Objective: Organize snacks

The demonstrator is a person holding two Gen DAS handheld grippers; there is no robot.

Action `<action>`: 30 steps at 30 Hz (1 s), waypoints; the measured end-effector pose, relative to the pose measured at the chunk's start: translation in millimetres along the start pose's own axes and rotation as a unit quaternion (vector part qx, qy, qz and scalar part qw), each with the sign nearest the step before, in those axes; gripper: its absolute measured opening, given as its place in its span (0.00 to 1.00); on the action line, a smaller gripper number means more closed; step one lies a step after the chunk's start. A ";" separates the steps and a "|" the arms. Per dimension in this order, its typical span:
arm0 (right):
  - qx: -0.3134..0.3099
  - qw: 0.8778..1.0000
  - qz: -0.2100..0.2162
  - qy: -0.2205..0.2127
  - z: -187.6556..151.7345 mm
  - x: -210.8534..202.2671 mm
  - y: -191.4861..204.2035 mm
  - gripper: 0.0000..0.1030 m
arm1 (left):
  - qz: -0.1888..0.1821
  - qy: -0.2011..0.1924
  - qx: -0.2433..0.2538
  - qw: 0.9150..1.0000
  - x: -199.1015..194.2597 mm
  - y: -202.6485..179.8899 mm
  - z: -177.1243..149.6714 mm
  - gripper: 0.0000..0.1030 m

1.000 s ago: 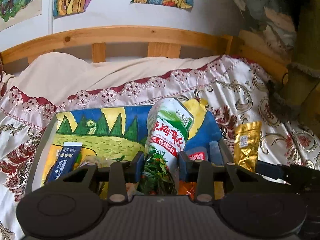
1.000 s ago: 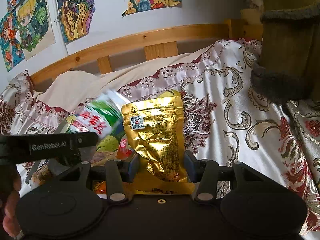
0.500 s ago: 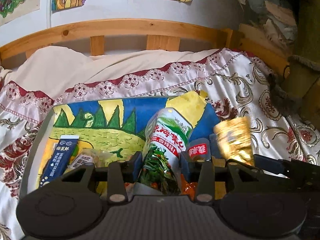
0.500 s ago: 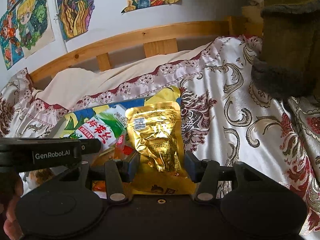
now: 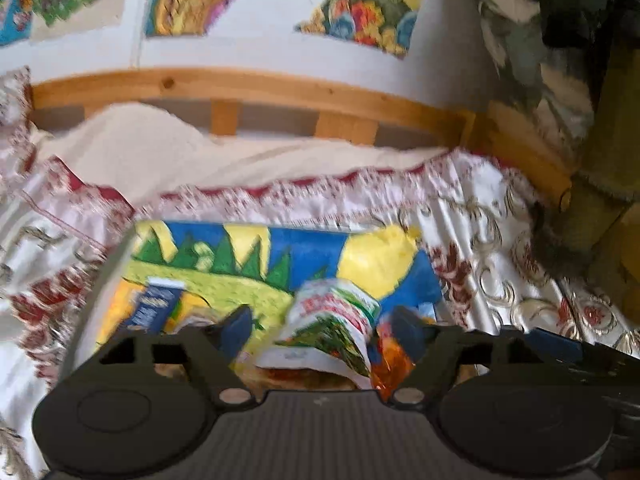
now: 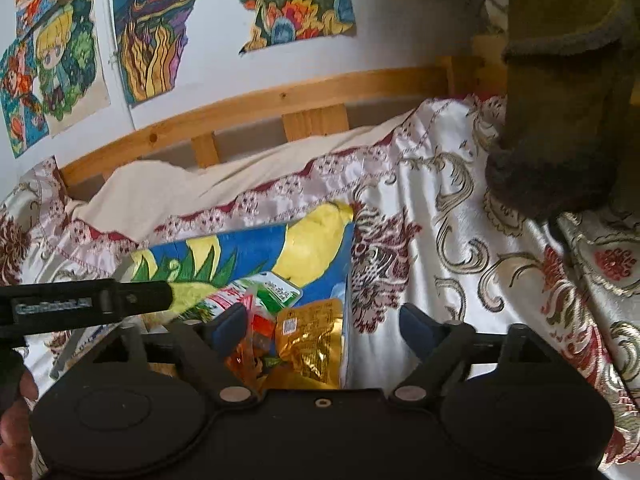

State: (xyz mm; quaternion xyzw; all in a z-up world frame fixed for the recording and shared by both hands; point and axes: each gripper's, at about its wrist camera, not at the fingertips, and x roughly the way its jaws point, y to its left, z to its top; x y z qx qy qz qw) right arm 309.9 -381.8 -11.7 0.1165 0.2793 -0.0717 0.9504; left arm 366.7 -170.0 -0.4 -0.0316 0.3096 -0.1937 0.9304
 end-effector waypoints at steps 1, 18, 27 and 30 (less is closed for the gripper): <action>0.003 1.000 0.000 -0.007 1.0 -4.2 -0.2 0.88 | 0.004 -0.009 0.000 1.000 -5.1 0.8 1.3 0.87; 0.017 0.994 0.025 -0.108 7.8 -92.9 14.0 0.99 | 0.093 -0.100 0.004 0.991 -107.7 7.4 -10.5 1.00; 0.010 0.991 0.040 -0.130 -11.8 -135.6 27.6 0.99 | 0.112 -0.114 0.000 0.987 -161.9 14.0 -27.0 1.00; -0.001 0.991 0.036 -0.129 -20.3 -145.1 33.3 0.99 | 0.124 -0.119 -0.001 0.985 -177.3 19.6 -34.5 1.00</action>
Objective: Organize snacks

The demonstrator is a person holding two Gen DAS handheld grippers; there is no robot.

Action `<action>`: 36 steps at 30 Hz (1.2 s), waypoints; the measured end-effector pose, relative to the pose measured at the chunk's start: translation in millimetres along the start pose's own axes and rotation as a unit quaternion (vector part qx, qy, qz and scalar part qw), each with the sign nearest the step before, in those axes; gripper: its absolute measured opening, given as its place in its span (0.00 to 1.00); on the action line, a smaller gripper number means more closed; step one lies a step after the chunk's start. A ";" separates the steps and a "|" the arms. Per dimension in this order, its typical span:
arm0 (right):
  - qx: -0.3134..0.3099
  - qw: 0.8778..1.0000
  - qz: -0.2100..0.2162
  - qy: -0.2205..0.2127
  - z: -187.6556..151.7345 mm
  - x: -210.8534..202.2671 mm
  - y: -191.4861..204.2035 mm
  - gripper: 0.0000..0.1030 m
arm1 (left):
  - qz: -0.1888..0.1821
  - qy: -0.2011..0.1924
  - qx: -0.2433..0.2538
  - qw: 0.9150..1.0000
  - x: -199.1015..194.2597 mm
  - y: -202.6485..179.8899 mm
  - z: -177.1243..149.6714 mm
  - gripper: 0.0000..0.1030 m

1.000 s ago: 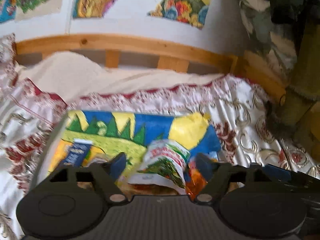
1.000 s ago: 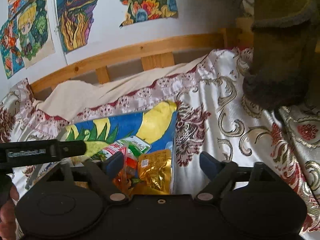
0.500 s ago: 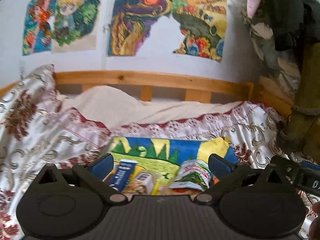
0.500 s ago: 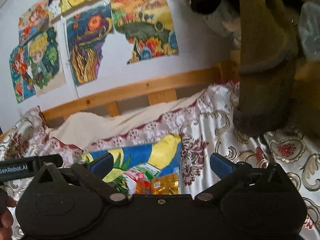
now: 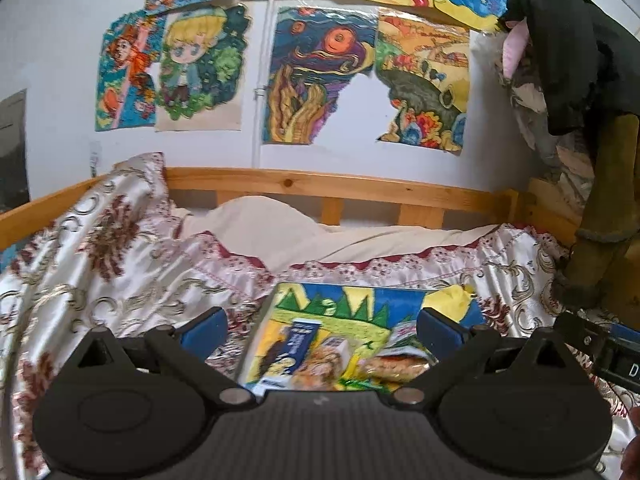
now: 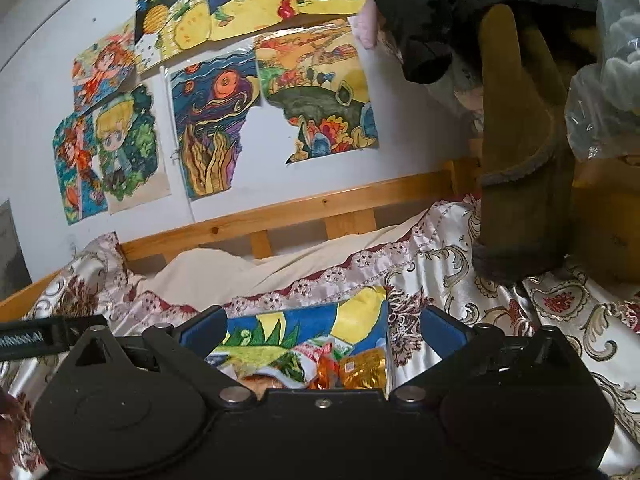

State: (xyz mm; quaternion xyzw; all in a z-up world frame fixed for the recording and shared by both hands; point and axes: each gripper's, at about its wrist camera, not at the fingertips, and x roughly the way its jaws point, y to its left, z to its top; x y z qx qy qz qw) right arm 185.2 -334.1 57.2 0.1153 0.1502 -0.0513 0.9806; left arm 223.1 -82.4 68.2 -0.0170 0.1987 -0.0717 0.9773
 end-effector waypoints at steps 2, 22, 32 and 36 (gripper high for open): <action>-0.003 1.000 0.002 0.001 -3.7 -7.7 4.1 0.99 | 0.004 -0.006 -0.001 1.000 -10.4 6.1 -3.3 1.00; 0.001 1.000 -0.002 0.011 -43.1 -96.8 28.8 0.99 | 0.035 -0.012 0.025 0.999 -94.4 31.2 -52.4 1.00; -0.003 1.000 0.003 0.029 -66.4 -134.8 43.0 0.99 | 0.056 0.017 0.016 0.998 -124.8 44.1 -77.8 1.00; -0.013 0.999 0.001 0.037 -73.2 -145.0 46.7 0.99 | 0.065 0.042 0.006 0.997 -130.5 55.2 -92.3 1.00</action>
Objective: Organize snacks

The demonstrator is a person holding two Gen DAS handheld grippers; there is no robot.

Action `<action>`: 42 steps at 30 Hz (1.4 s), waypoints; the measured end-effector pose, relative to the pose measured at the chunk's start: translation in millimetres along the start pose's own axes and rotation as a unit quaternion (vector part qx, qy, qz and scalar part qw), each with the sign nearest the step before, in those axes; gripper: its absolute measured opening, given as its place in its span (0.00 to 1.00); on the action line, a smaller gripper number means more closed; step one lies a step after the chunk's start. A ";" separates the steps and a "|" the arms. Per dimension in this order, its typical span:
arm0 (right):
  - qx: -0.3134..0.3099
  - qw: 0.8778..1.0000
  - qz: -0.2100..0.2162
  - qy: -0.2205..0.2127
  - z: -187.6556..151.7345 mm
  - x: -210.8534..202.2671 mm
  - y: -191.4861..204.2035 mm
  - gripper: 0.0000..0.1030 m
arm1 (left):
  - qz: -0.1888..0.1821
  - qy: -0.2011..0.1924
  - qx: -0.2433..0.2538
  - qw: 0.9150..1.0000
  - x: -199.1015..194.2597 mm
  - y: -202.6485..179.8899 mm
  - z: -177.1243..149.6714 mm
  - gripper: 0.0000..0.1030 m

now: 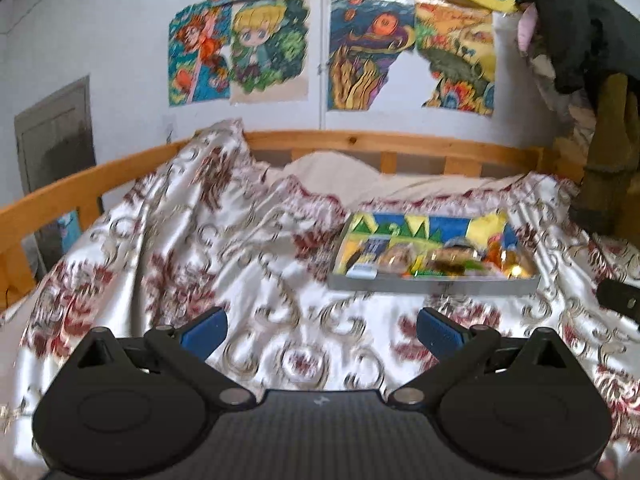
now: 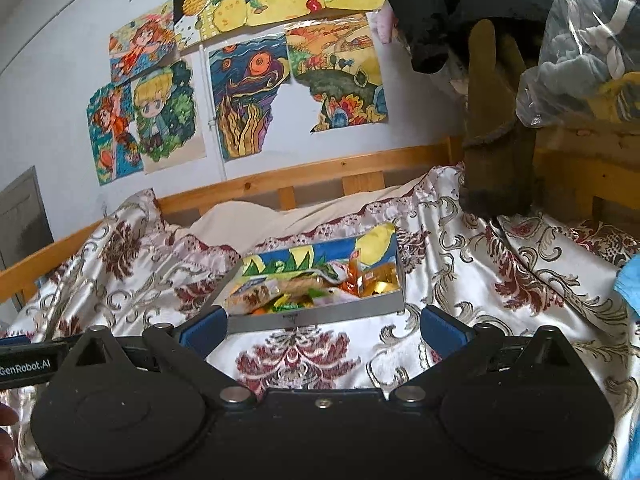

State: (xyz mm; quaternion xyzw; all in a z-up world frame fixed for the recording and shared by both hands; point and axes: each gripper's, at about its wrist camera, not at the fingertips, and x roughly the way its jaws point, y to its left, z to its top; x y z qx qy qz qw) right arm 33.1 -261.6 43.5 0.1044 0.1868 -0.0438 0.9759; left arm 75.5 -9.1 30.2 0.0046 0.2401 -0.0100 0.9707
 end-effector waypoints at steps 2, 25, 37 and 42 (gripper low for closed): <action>-0.002 1.000 0.000 0.005 -3.6 -3.7 1.1 0.99 | -0.004 0.027 -0.006 1.000 -0.2 5.0 -7.5 1.00; -0.052 0.997 -0.028 0.058 -20.4 -5.7 14.3 0.99 | -0.001 0.044 -0.033 0.998 -16.1 17.3 -25.9 1.00; -0.054 0.996 -0.030 0.065 -22.3 -3.0 14.8 0.99 | 0.004 0.043 -0.023 0.999 -17.5 14.5 -26.4 1.00; -0.058 0.996 -0.030 0.066 -22.7 -2.2 15.7 0.99 | 0.005 0.043 -0.026 0.999 -18.5 13.8 -25.3 1.00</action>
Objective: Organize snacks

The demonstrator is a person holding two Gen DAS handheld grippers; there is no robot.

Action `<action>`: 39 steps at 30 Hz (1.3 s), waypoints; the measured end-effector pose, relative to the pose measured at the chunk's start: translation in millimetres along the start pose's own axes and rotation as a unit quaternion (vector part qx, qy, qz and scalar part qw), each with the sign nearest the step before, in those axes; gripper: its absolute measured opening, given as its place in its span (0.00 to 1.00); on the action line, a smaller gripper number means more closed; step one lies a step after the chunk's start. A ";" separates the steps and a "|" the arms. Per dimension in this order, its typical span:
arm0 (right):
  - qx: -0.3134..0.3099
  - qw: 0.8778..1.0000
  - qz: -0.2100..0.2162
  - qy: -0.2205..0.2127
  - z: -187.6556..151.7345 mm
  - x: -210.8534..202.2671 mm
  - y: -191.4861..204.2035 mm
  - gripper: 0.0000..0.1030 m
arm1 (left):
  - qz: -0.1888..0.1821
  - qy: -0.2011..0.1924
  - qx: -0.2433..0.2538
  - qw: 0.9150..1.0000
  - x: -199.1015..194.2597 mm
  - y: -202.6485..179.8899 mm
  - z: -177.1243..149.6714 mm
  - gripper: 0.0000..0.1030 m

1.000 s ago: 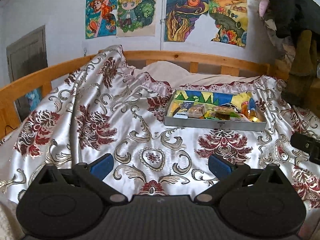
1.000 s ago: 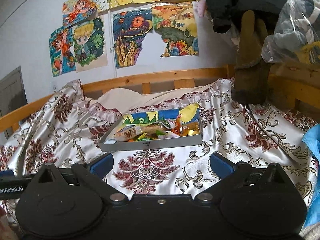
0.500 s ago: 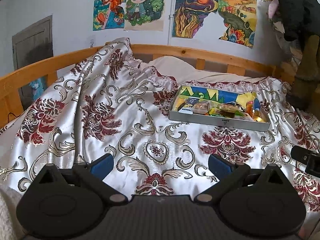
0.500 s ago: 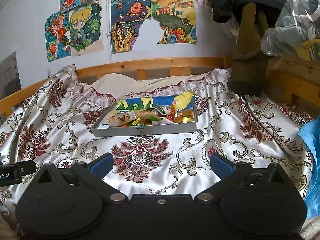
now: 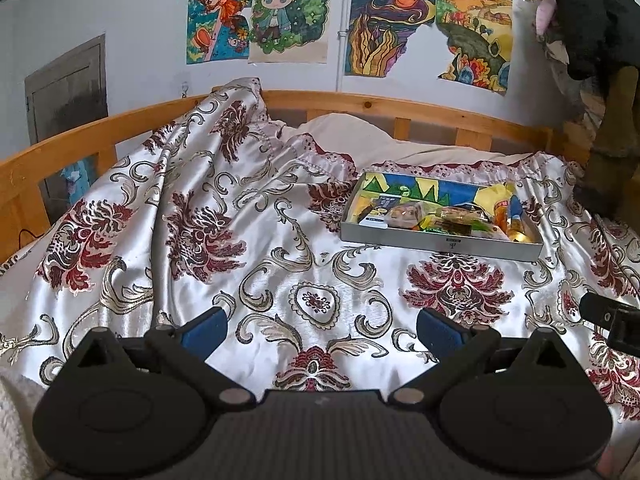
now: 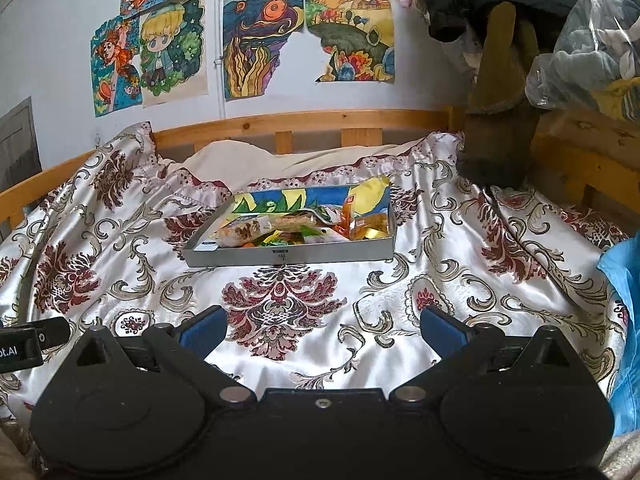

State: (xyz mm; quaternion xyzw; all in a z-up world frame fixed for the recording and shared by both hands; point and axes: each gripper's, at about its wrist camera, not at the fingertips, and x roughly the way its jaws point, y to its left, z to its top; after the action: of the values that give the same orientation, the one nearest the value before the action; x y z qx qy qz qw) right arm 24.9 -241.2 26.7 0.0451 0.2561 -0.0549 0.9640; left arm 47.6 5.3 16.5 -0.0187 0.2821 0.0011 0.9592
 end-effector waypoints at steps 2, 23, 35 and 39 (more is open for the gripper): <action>0.001 1.000 0.000 0.000 -0.1 0.0 0.2 0.99 | 0.000 0.001 0.002 1.000 0.4 -0.2 -0.2 1.00; -0.013 1.000 0.008 -0.001 -1.8 1.4 2.7 0.99 | -0.015 0.015 -0.015 1.000 3.0 4.2 -1.5 1.00; -0.019 1.000 0.013 -0.004 -2.0 0.7 2.8 0.99 | -0.013 0.022 -0.020 0.999 4.4 5.3 -2.7 0.99; -0.020 1.000 0.012 -0.004 -2.0 0.8 2.8 0.99 | -0.013 0.023 -0.021 0.999 4.7 6.1 -2.9 1.00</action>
State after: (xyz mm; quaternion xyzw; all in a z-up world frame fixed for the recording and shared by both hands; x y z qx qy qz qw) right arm 25.1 -238.3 24.7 0.0287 0.2530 -0.0382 0.9663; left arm 49.9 11.3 11.4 -0.0428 0.3038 -0.0062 0.9518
